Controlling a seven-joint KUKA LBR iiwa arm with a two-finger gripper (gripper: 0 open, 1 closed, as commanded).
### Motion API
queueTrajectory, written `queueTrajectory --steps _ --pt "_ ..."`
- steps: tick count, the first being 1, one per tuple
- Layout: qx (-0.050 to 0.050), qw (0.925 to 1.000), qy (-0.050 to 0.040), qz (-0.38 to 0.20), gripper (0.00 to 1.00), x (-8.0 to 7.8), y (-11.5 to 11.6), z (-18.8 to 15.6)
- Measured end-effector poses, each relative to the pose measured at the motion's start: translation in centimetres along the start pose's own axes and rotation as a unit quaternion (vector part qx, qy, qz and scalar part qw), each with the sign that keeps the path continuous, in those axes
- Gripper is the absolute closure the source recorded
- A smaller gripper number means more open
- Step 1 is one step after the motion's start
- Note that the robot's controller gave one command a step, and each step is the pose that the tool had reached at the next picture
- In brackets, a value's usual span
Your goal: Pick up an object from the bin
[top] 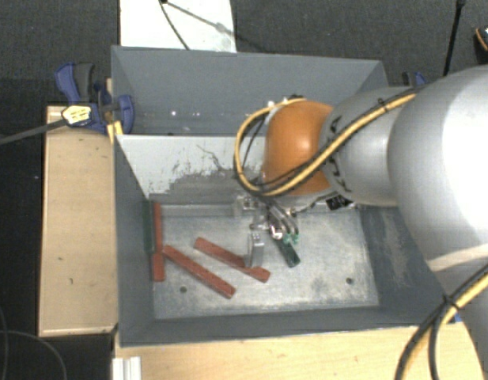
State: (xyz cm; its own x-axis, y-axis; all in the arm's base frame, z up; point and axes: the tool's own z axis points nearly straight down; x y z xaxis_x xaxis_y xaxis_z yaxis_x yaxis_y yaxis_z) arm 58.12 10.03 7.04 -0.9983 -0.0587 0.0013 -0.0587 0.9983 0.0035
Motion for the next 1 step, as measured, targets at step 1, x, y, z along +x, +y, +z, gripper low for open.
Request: queueTrajectory --steps 1 --pt "0.003 0.9979 0.0005 0.065 0.0 4.96 -8.25 0.02"
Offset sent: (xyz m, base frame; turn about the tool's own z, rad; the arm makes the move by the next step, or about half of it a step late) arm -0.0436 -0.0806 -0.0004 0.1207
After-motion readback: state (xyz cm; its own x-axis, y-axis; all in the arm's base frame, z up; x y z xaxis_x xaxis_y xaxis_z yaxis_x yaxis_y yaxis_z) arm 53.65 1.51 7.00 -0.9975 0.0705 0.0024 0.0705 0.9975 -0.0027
